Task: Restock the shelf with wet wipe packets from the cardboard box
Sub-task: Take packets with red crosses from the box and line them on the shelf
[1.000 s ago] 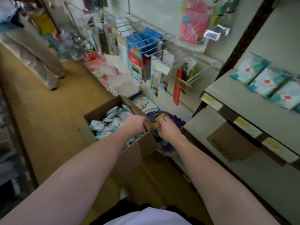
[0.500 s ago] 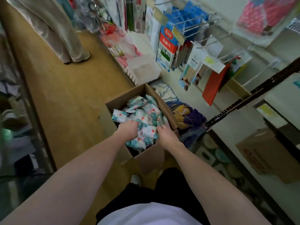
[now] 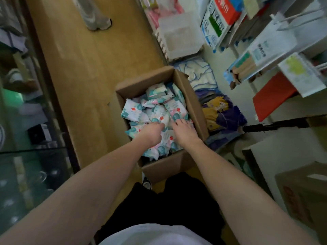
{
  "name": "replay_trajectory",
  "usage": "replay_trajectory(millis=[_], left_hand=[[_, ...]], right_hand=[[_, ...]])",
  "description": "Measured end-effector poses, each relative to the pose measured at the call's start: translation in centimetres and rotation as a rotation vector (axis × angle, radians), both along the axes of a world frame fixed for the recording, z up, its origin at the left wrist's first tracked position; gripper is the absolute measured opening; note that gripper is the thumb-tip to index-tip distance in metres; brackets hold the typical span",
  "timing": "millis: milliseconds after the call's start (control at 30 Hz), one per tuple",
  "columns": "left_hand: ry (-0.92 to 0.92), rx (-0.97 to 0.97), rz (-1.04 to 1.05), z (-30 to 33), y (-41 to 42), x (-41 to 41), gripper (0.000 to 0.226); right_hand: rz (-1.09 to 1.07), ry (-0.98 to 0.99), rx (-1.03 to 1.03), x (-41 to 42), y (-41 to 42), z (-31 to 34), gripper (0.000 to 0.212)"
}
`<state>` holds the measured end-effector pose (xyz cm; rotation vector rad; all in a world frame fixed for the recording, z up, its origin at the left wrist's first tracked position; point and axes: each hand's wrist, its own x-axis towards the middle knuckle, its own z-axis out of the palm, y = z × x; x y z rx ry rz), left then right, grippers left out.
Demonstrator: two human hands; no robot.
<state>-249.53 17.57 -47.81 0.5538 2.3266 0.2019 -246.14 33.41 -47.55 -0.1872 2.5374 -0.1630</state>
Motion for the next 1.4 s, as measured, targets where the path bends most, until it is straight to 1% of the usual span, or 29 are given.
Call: replay_trajectory(millis=[67, 167, 267, 367, 467, 567, 600, 700, 733, 800, 900, 967, 1000, 1167, 1233, 1333, 1400], left_hand=[[-0.035, -0.011, -0.001, -0.8, 0.9, -0.5, 0.036], [-0.100, -0.037, -0.017, -2.0, 2.0, -0.9, 0.050], [-0.108, -0.126, -0.060, -2.8, 3.2, -1.3, 0.065], [-0.087, -0.202, -0.075, -3.2, 4.2, -1.5, 0.069], [-0.083, -0.304, -0.112, -3.2, 4.8, -1.6, 0.066], [-0.083, -0.380, -0.161, -3.0, 4.7, -1.7, 0.068], [-0.072, -0.394, -0.167, -2.6, 4.5, -1.9, 0.065], [-0.038, -0.394, -0.136, -1.3, 3.9, -2.6, 0.037], [-0.038, -0.386, -0.115, -0.7, 3.6, -2.8, 0.031], [-0.057, -0.343, -0.065, 0.5, 3.1, -3.2, 0.031], [-0.055, -0.286, -0.028, 2.5, 2.7, -3.5, 0.033], [-0.026, -0.262, -0.042, 4.0, 2.6, -3.5, 0.032], [-0.004, -0.251, -0.064, 4.8, 2.7, -3.4, 0.032], [0.083, -0.229, -0.251, 8.5, 4.2, -2.6, 0.042], [0.117, -0.216, -0.295, 10.1, 5.1, -1.9, 0.045], [0.185, -0.151, -0.373, 12.2, 6.7, -0.6, 0.039], [0.233, -0.102, -0.424, 13.5, 8.1, 0.5, 0.038]], right_hand=[[0.031, -0.065, 0.032, -1.2, 0.6, -0.9, 0.046], [0.085, -0.152, 0.078, -2.1, 0.9, -2.0, 0.046], [0.127, -0.147, 0.078, -2.4, 1.4, -2.9, 0.040], [0.172, -0.145, 0.082, -2.6, 2.1, -3.5, 0.036], [0.227, -0.168, 0.105, -3.2, 2.5, -3.3, 0.037], [0.255, -0.143, 0.128, -3.8, 2.8, -2.7, 0.035], [0.247, -0.135, 0.127, -4.0, 2.8, -2.4, 0.034], [0.200, -0.130, 0.098, -4.5, 2.9, -1.3, 0.032], [0.189, -0.119, 0.091, -4.5, 2.8, -0.9, 0.032], [0.159, -0.091, 0.080, -4.6, 2.4, 0.1, 0.034], [0.083, -0.075, 0.066, -4.4, 2.0, 2.0, 0.040], [0.011, -0.060, 0.049, -3.9, 2.1, 3.4, 0.044], [-0.035, -0.054, 0.042, -3.4, 2.2, 4.2, 0.042], [-0.306, -0.021, 0.044, -0.2, 3.4, 8.7, 0.014], [-0.443, 0.003, 0.019, 1.4, 4.1, 10.5, 0.002], [-0.706, 0.019, -0.053, 4.4, 5.5, 13.4, 0.029], [-0.825, 0.053, -0.084, 7.0, 6.5, 15.4, 0.040]])
